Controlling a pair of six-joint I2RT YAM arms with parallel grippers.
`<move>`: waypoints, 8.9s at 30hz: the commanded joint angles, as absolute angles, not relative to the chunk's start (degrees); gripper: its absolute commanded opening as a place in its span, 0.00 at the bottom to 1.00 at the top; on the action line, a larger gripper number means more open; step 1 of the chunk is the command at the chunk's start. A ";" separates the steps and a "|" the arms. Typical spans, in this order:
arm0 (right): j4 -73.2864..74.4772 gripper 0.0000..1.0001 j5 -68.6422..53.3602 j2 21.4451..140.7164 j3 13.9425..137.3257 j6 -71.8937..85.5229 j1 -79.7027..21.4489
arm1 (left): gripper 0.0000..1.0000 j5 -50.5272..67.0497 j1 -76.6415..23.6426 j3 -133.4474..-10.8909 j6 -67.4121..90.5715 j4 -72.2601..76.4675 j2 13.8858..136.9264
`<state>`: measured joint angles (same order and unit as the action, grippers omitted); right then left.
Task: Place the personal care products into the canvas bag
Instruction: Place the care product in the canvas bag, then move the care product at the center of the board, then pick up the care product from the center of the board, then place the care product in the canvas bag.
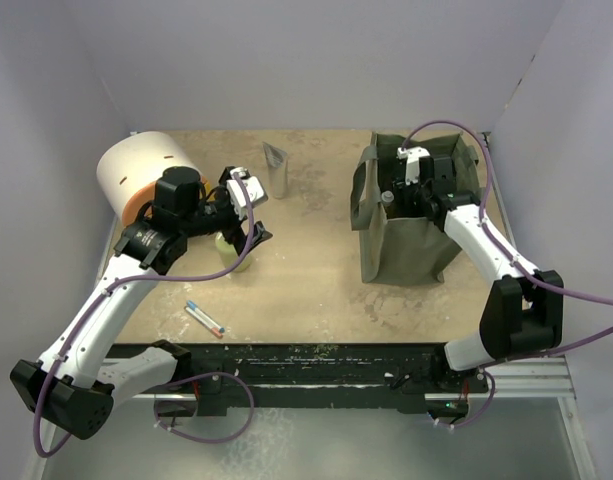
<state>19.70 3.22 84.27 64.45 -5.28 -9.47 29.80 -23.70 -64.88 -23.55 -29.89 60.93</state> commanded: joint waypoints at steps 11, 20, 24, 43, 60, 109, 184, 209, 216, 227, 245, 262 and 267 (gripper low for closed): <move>15.85 0.65 5.98 84.02 70.75 -7.99 -8.96 | 0.99 29.80 -23.92 -63.94 -24.94 -29.27 58.43; 17.49 0.70 4.62 82.35 72.60 -7.66 -8.96 | 0.99 28.96 -23.94 -63.30 -25.22 -29.44 57.60; 18.42 0.74 5.36 81.68 73.89 -7.65 -8.96 | 0.99 28.44 -23.91 -63.29 -25.40 -29.44 57.43; 22.13 0.85 5.63 78.50 80.64 -7.65 -8.97 | 0.99 27.97 -23.97 -63.79 -23.93 -29.88 56.26; 28.44 0.83 -5.30 74.90 92.60 -10.38 -9.51 | 0.99 16.44 -19.18 -65.26 -17.40 -29.72 55.98; 33.34 0.82 -28.42 69.61 91.85 -18.94 -14.58 | 0.34 20.29 -41.48 -73.67 -29.17 -41.22 84.43; 26.89 0.54 -35.16 100.50 82.07 -41.34 -47.35 | 0.99 6.50 -10.28 -71.47 -13.71 -31.96 56.25; 34.51 0.00 -37.89 99.90 86.81 -41.74 -47.37 | 0.99 7.92 -10.24 -70.01 -15.46 -31.62 56.53; 35.62 0.00 -36.39 97.08 87.08 -41.10 -47.29 | 0.99 6.76 -10.28 -70.35 -15.82 -32.22 56.40; 37.99 0.00 -32.76 89.13 88.02 -37.89 -47.29 | 0.99 7.09 -10.28 -70.30 -16.27 -31.96 56.84; 46.20 0.00 -29.75 75.56 98.33 -33.77 -45.05 | 0.99 15.51 -10.35 -68.83 -21.23 -32.77 61.44; 53.41 0.00 -35.52 72.74 118.75 -29.95 -28.99 | 0.99 22.33 -12.75 -69.77 -21.67 -31.98 63.32; 53.23 0.00 -30.76 71.53 122.76 -28.26 -24.83 | 0.97 19.69 -17.94 -71.22 -22.91 -33.24 64.93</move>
